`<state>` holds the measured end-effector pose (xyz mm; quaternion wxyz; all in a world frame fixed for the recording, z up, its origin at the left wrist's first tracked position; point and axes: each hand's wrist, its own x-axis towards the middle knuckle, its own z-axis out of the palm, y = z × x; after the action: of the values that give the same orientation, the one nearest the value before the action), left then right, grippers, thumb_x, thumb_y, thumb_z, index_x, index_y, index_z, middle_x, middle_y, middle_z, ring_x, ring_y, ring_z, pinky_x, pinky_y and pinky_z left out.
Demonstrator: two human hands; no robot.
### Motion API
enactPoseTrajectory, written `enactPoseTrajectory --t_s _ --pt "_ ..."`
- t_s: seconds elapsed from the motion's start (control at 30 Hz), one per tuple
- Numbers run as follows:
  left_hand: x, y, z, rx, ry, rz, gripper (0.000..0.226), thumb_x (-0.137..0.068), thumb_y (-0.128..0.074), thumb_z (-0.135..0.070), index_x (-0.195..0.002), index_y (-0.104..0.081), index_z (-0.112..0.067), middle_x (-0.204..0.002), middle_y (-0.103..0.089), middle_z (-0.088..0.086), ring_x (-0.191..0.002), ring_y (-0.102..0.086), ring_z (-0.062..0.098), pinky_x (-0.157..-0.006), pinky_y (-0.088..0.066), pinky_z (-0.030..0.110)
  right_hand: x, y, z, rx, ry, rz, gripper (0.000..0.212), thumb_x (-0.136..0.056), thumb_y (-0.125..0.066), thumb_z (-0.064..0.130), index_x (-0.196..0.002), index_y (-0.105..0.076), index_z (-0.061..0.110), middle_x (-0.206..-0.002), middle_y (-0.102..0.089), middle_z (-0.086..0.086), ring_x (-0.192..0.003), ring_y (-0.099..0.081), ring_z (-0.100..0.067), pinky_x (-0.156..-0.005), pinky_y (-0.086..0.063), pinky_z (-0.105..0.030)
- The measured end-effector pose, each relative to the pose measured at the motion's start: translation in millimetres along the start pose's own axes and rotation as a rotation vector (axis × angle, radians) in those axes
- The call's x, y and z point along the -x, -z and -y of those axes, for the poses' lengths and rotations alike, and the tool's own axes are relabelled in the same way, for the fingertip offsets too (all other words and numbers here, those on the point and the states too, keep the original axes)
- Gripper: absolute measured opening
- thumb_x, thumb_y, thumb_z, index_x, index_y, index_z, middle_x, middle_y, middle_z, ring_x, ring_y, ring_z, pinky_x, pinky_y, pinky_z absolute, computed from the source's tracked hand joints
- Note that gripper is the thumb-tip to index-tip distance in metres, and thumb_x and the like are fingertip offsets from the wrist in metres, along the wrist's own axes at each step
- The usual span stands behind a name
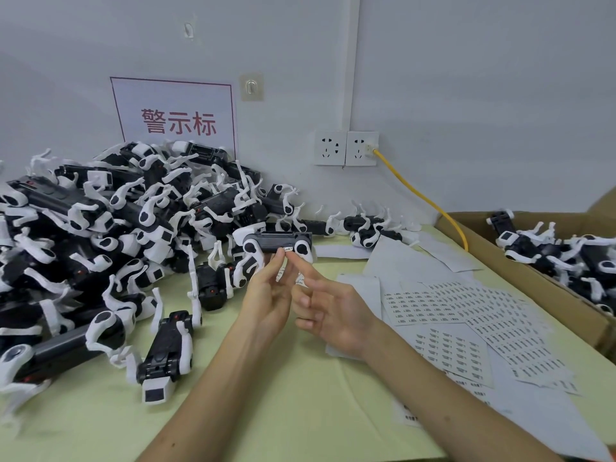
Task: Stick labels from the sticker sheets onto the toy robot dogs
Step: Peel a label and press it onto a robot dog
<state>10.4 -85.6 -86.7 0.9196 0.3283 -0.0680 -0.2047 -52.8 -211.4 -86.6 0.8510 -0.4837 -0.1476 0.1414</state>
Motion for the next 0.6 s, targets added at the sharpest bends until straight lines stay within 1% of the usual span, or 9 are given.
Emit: enactPoseTrajectory --t_s 0.07,0.13,0.2,0.33,0.4,0.43,0.47,0.53,0.6 --pt "0.0 -0.2 0.1 -0.006 -0.006 -0.003 0.013 -0.083 -0.074 -0.026 -0.073 -0.08 -0.019 -0.118 -0.07 0.003 -0.136 -0.057 0.018 -0.122 -0.036 0.046 0.0 0.2 -0.4 0.001 -0.001 0.006 0.054 -0.095 -0.056 0.021 -0.146 -0.053 0.038 -0.074 -0.044 0.0 -0.06 -0.024 -0.014 -0.06 -0.035 -0.026" --pt "0.7 -0.6 0.3 -0.013 -0.013 -0.014 0.014 -0.083 -0.074 -0.026 -0.072 -0.08 -0.019 -0.119 -0.069 0.003 -0.135 -0.058 0.018 -0.122 -0.036 0.046 -0.1 0.8 -0.9 0.003 0.002 0.011 0.053 -0.097 -0.054 0.02 -0.147 -0.053 0.038 -0.074 -0.044 0.0 -0.06 -0.023 -0.015 -0.06 -0.035 -0.026" --pt "1.3 -0.9 0.6 -0.016 -0.019 -0.023 0.009 -0.082 -0.075 -0.026 -0.084 -0.076 -0.017 -0.125 -0.068 0.005 -0.136 -0.057 0.019 -0.122 -0.036 0.046 0.0 1.0 -1.1 0.002 0.004 0.012 0.052 -0.097 -0.054 0.021 -0.147 -0.053 0.037 -0.074 -0.045 0.001 -0.061 -0.022 -0.015 -0.06 -0.035 -0.026" --pt "2.2 -3.7 1.1 -0.032 -0.053 -0.072 0.037 -0.077 -0.078 -0.028 -0.109 -0.064 -0.013 -0.146 -0.06 0.009 -0.138 -0.055 0.023 -0.122 -0.036 0.045 -0.5 1.4 -1.3 -0.001 0.007 0.009 0.054 -0.095 -0.057 0.022 -0.146 -0.054 0.037 -0.074 -0.045 0.0 -0.059 -0.024 -0.014 -0.059 -0.035 -0.026" --pt "2.6 -5.0 1.2 -0.034 -0.088 -0.101 0.053 -0.073 -0.08 -0.027 -0.119 -0.058 -0.012 -0.144 -0.061 0.009 -0.136 -0.057 0.024 -0.122 -0.036 0.045 -0.9 2.0 -1.3 0.003 0.006 0.012 0.055 -0.094 -0.059 0.023 -0.147 -0.053 0.038 -0.075 -0.044 0.001 -0.058 -0.026 -0.014 -0.059 -0.034 -0.026" --pt "3.0 -5.6 1.4 -0.042 -0.103 -0.113 0.056 -0.073 -0.08 -0.027 -0.121 -0.057 -0.013 -0.141 -0.063 0.009 -0.136 -0.058 0.025 -0.122 -0.036 0.045 -1.0 2.4 -1.2 0.004 0.006 0.016 0.055 -0.094 -0.059 0.024 -0.147 -0.053 0.038 -0.075 -0.044 0.001 -0.058 -0.026 -0.013 -0.06 -0.034 -0.026" --pt "2.9 -5.9 2.0 -0.051 -0.117 -0.123 0.054 -0.074 -0.08 -0.026 -0.121 -0.056 -0.013 -0.137 -0.064 0.009 -0.136 -0.057 0.026 -0.122 -0.037 0.046 -1.1 2.7 -1.1 0.003 0.005 0.02 0.055 -0.094 -0.059 0.024 -0.147 -0.053 0.038 -0.075 -0.044 0.001 -0.058 -0.027 -0.013 -0.06 -0.034 -0.026" --pt "2.3 -6.3 3.3 -0.06 -0.138 -0.15 0.044 -0.082 -0.078 -0.022 -0.118 -0.056 -0.011 -0.132 -0.064 0.013 -0.135 -0.058 0.028 -0.121 -0.038 0.047 -1.2 3.1 -1.1 -0.005 0.006 0.03 0.055 -0.094 -0.06 0.024 -0.147 -0.053 0.038 -0.075 -0.045 0.001 -0.057 -0.028 -0.013 -0.06 -0.035 -0.026" --pt "2.4 -7.6 3.7 -0.059 -0.167 -0.189 0.028 -0.09 -0.075 -0.015 -0.11 -0.057 -0.008 -0.123 -0.063 0.015 -0.125 -0.063 0.026 -0.12 -0.04 0.048 -1.2 3.2 -1.3 -0.014 0.007 0.037 0.057 -0.092 -0.062 0.024 -0.147 -0.053 0.038 -0.074 -0.045 0.0 -0.057 -0.03 -0.013 -0.059 -0.036 -0.026"
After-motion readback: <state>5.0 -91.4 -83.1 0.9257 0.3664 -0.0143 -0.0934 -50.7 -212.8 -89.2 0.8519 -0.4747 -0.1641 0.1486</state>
